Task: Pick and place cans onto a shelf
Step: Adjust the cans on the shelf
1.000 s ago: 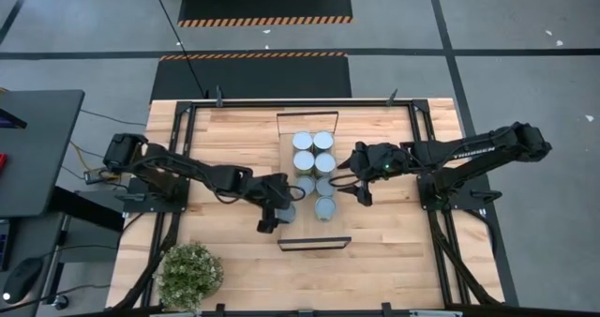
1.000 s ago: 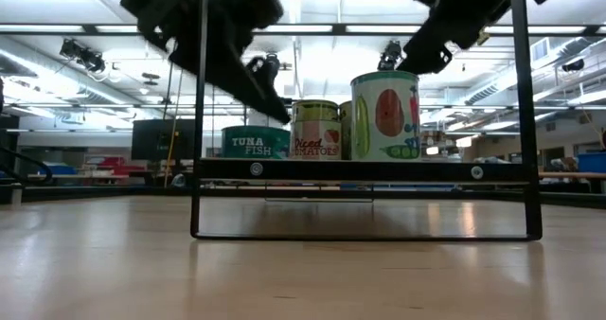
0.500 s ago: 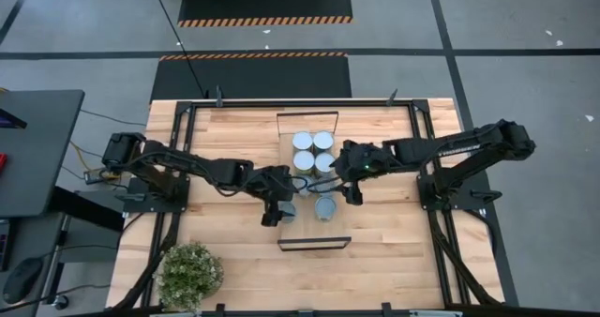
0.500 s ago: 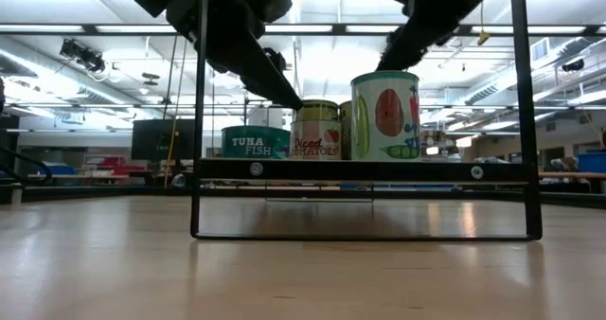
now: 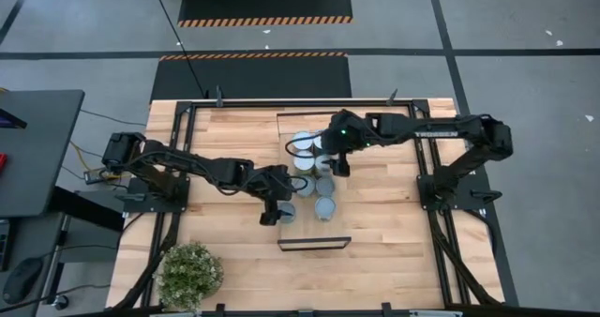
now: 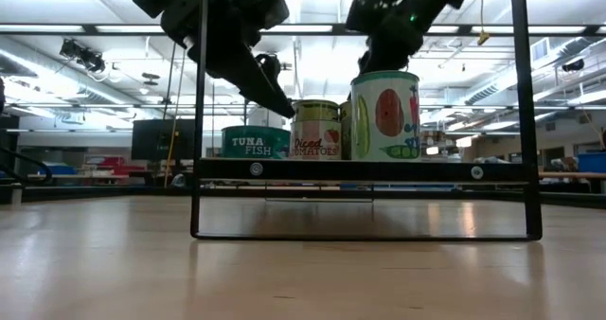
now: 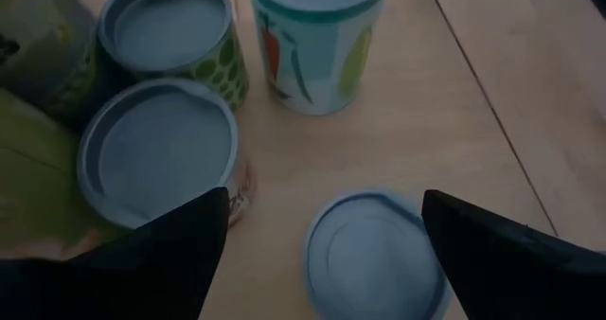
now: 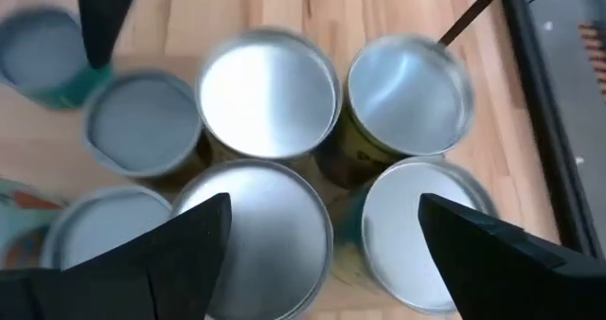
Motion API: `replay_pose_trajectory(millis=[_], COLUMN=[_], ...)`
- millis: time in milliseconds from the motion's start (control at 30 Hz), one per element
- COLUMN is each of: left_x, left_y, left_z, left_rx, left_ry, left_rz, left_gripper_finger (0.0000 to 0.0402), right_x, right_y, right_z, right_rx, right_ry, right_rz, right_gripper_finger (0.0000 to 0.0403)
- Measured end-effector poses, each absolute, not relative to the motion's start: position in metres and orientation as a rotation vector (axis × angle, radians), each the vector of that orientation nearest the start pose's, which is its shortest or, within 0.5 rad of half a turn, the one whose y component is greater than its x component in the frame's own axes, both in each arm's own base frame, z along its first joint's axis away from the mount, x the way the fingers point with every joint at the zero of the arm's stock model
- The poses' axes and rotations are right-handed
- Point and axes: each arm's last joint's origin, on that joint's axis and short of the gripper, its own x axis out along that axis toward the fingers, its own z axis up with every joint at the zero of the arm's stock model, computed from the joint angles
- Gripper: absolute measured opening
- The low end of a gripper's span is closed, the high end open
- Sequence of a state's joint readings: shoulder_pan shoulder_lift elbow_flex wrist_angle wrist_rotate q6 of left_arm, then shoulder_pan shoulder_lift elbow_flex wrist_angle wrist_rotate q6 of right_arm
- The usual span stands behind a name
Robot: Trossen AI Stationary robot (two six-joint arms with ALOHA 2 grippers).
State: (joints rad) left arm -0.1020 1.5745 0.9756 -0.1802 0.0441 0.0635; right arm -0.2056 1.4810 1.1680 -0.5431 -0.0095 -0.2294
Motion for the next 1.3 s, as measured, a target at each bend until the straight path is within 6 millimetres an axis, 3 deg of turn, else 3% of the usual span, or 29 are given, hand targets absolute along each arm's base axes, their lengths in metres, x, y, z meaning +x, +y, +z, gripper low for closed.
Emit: replay_pose_trajectory(millis=[200, 767, 1300], left_x=[0.321, 0.321, 0.32], left_y=[-0.033, -0.026, -0.023], left_z=[0.208, 0.208, 0.215], left_rx=[0.101, 0.11, 0.097], left_ry=[0.826, 0.824, 0.794], left_rz=[-0.143, -0.13, -0.108], left_gripper_finger=[0.0357, 0.0357, 0.0357], right_x=[0.313, 0.305, 0.307], right_y=[-0.071, -0.102, -0.1], right_z=[0.262, 0.261, 0.271], right_rx=[-0.153, -0.129, -0.152], right_ry=[0.913, 0.916, 0.883], right_rz=[-0.063, -0.076, -0.086], right_gripper_finger=[0.0348, 0.0348, 0.0348])
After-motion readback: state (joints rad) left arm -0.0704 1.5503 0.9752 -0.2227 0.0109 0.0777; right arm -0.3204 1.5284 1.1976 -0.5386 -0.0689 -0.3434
